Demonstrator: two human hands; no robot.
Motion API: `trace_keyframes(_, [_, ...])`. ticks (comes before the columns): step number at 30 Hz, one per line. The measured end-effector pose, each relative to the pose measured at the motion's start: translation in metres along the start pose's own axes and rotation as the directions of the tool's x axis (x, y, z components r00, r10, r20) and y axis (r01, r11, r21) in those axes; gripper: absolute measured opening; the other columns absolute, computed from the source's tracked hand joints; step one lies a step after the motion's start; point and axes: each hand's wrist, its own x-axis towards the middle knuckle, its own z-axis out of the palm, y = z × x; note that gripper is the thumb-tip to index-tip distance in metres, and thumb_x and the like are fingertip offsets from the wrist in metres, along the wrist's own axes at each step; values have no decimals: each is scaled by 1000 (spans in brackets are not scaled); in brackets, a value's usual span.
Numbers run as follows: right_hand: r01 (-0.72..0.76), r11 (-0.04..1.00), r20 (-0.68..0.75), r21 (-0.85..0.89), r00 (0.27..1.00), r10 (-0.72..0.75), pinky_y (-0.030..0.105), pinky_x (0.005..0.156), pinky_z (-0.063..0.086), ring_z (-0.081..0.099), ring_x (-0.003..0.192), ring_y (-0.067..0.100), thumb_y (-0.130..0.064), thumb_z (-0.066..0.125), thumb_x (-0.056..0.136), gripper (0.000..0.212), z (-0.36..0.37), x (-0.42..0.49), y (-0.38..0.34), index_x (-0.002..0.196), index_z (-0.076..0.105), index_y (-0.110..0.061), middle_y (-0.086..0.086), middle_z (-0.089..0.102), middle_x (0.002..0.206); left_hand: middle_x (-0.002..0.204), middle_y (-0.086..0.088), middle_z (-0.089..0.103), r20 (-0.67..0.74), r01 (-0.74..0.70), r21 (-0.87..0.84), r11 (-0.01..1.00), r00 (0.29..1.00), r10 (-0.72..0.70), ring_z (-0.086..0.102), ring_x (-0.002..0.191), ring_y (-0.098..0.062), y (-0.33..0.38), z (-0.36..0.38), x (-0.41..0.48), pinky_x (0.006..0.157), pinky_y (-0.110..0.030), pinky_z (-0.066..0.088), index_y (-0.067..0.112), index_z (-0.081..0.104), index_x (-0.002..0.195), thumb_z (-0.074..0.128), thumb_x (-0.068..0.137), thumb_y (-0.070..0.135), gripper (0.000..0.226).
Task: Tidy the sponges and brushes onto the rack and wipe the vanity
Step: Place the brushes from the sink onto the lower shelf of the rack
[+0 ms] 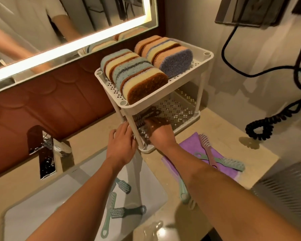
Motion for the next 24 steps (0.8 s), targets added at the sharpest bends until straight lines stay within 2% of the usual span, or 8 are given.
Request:
trace_keyframes(3, [-58, 997, -6, -58, 998, 58, 43, 97, 38, 61, 101, 31, -16, 54, 93, 22, -14, -27, 0, 110, 68, -14, 9, 71, 102, 156, 1, 39, 19, 8, -10, 1000, 1000, -7, 37, 142, -21, 12, -9, -19, 113, -45, 28, 25, 36, 151, 45, 95, 25, 57])
trace_keyframes(6, [-21, 999, -74, 34, 997, 24, 42, 98, 38, 55, 109, 30, -10, 55, 91, 26, -16, -61, 10, 115, 67, -12, 7, 66, 111, 158, -4, 37, 13, 72, -44, 996, 997, -71, 34, 144, -23, 30, -16, -41, 113, -44, 26, 18, 40, 149, 48, 94, 23, 56])
trace_keyframes(8, [-9, 995, -105, 96, 994, 20, 42, 96, 40, 55, 111, 29, -7, 60, 88, 32, -19, -82, 20, 117, 68, -16, 4, 65, 114, 150, -7, 44, 2, 112, -66, 992, 994, -112, 39, 138, -25, 45, -17, -57, 109, -43, 29, 15, 45, 142, 50, 94, 23, 48])
trace_keyframes(11, [-59, 992, -96, 111, 993, 70, 43, 93, 42, 55, 112, 30, -7, 59, 88, 32, -34, -113, 36, 117, 68, -18, 2, 66, 117, 125, -5, 50, -33, 129, -89, 988, 991, -132, 48, 115, -25, 69, -14, -79, 99, -42, 33, 16, 50, 123, 49, 94, 22, 30])
trace_keyframes(14, [-94, 985, -104, 147, 989, 110, 43, 98, 44, 55, 115, 28, -6, 57, 91, 31, -43, -141, 57, 116, 69, -19, 1, 67, 116, 111, -3, 47, -99, 207, -158, 966, 970, -224, 44, 101, -24, 89, -9, -95, 90, -40, 33, 16, 50, 111, 53, 92, 23, 21])
trace_keyframes(19, [-124, 991, 9, 44, 992, 123, 39, 93, 40, 50, 115, 26, -24, 56, 97, 23, -59, -173, 83, 116, 67, -20, 1, 63, 118, 117, -2, 50, 88, 0, -243, 970, 996, 22, 48, 110, -24, 121, 2, -104, 91, -40, 33, 21, 53, 120, 46, 101, 32, 23])
trace_keyframes(22, [-126, 990, 86, 62, 989, 120, 38, 91, 39, 49, 114, 27, -33, 57, 95, 23, -62, -186, 86, 114, 64, -22, 3, 62, 116, 122, -3, 51, 157, -26, -267, 963, 985, 70, 49, 113, -27, 142, 10, -101, 94, -42, 35, 24, 52, 127, 47, 99, 36, 31])
trace_keyframes(24, [-111, 993, 97, 28, 989, 108, 39, 95, 39, 47, 114, 25, -40, 59, 95, 24, -60, -192, 86, 113, 62, -25, 1, 61, 116, 138, -5, 44, 225, -22, -280, 960, 970, 88, 45, 124, -29, 155, 15, -97, 101, -43, 36, 29, 46, 143, 48, 100, 37, 44])
